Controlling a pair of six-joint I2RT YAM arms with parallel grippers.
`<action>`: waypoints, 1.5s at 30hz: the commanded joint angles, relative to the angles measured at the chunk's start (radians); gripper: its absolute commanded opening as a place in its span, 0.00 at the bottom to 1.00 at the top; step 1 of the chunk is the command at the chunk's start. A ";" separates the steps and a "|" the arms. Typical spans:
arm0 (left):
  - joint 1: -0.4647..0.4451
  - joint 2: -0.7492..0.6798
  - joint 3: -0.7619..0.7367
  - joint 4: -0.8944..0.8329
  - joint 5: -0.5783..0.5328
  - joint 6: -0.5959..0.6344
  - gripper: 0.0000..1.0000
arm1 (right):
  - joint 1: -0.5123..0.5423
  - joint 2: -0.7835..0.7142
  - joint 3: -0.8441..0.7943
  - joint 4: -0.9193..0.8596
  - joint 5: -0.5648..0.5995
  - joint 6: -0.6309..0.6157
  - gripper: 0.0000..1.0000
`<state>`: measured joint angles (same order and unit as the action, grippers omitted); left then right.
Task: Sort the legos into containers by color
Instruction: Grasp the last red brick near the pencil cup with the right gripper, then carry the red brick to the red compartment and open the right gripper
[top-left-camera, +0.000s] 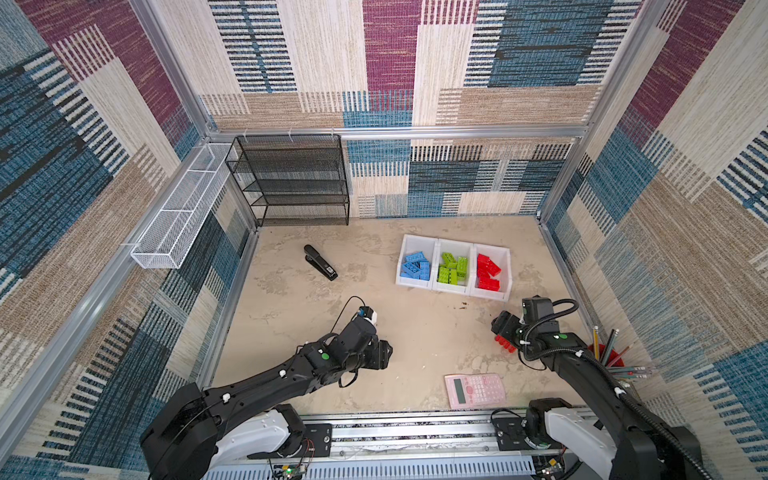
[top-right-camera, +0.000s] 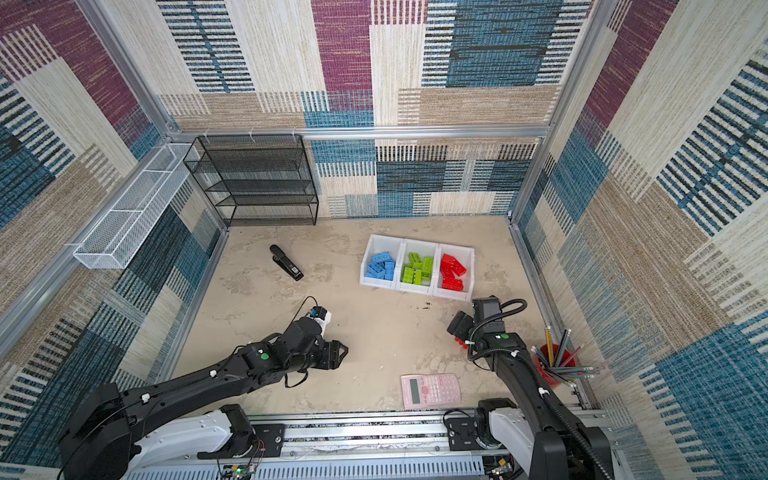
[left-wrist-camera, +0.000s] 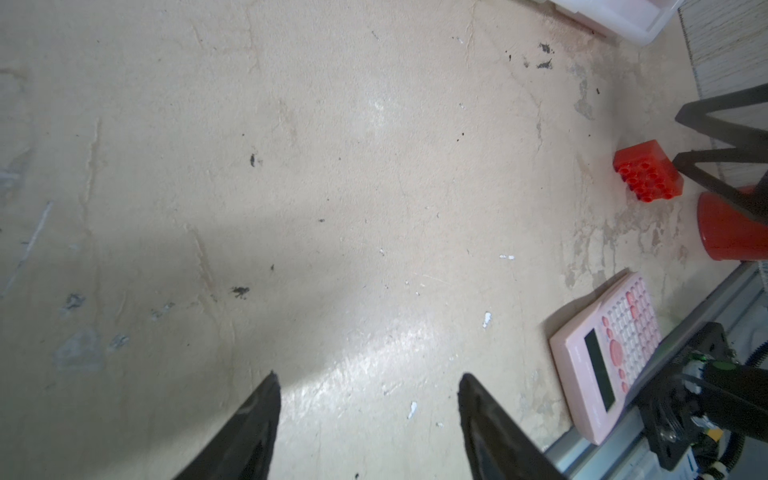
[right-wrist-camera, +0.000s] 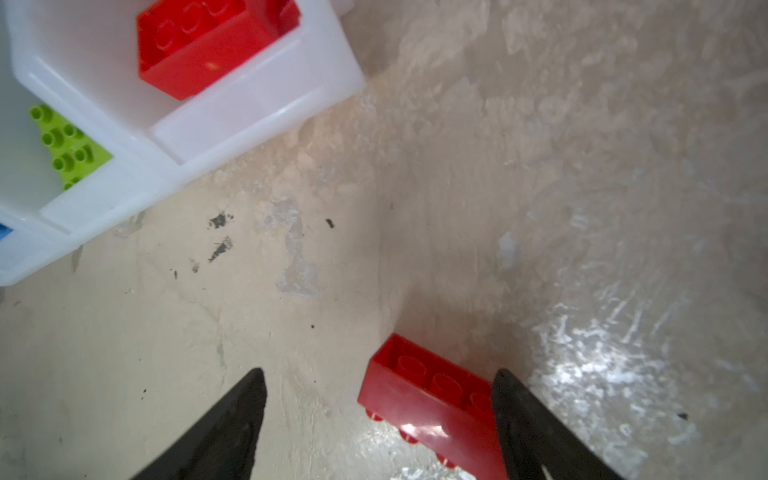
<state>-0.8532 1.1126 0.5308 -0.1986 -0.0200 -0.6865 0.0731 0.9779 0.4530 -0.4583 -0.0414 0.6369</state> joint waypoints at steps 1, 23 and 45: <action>0.000 -0.010 -0.011 0.019 -0.004 -0.012 0.69 | 0.012 0.019 -0.011 0.063 0.044 0.046 0.86; -0.001 0.006 -0.026 0.050 -0.020 -0.005 0.69 | 0.240 0.163 -0.005 0.018 0.174 0.116 0.58; 0.026 -0.092 0.146 -0.144 -0.145 0.059 0.70 | 0.236 0.274 0.275 0.049 0.135 -0.024 0.20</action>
<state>-0.8349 1.0195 0.6510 -0.2897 -0.1360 -0.6476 0.3138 1.2274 0.6731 -0.4313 0.0971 0.6662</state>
